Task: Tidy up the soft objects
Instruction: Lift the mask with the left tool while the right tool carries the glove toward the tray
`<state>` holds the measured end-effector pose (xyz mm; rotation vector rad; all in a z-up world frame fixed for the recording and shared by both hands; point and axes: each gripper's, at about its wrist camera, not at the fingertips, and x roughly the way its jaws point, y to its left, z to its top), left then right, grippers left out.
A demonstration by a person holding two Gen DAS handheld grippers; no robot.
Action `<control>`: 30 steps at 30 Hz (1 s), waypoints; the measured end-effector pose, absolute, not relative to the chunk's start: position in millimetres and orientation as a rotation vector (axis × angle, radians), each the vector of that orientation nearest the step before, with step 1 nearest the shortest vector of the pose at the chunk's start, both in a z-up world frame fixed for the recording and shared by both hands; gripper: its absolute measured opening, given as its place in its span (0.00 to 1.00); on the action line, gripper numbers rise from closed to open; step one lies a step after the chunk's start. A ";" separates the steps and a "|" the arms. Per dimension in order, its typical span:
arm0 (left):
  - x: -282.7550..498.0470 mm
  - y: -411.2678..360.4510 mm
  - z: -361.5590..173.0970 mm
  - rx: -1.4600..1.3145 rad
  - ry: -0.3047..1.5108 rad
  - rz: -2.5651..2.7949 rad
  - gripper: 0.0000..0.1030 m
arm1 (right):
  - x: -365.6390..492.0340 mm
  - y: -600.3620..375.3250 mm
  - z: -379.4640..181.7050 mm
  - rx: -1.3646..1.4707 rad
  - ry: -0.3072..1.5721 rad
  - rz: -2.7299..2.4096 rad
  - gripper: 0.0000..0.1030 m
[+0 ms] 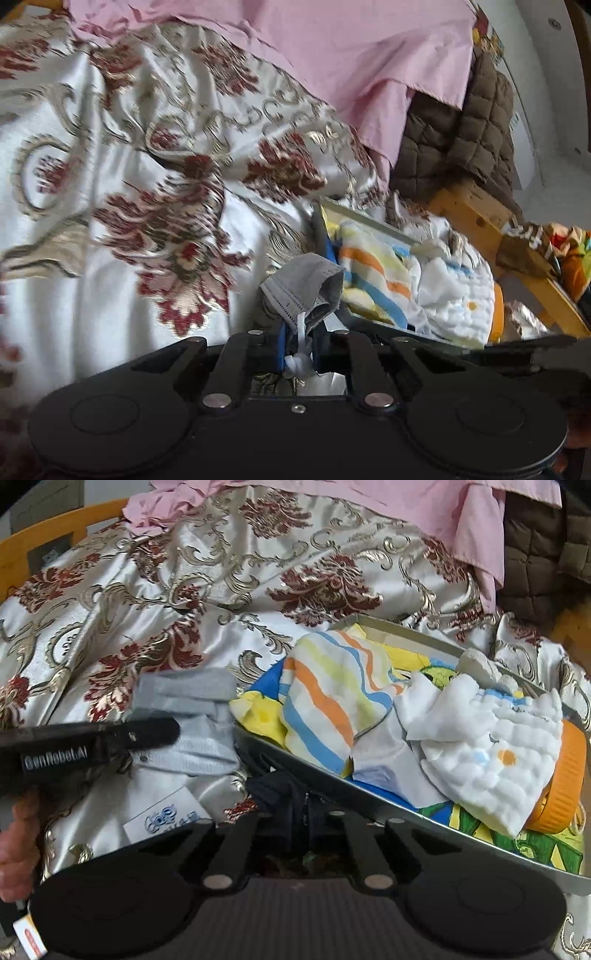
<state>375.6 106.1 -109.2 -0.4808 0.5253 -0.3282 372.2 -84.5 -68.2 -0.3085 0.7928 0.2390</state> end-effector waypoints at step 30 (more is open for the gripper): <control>231.6 24.1 -3.4 -0.240 0.557 -0.486 0.13 | 180.6 -166.3 45.2 -0.169 0.535 0.310 0.04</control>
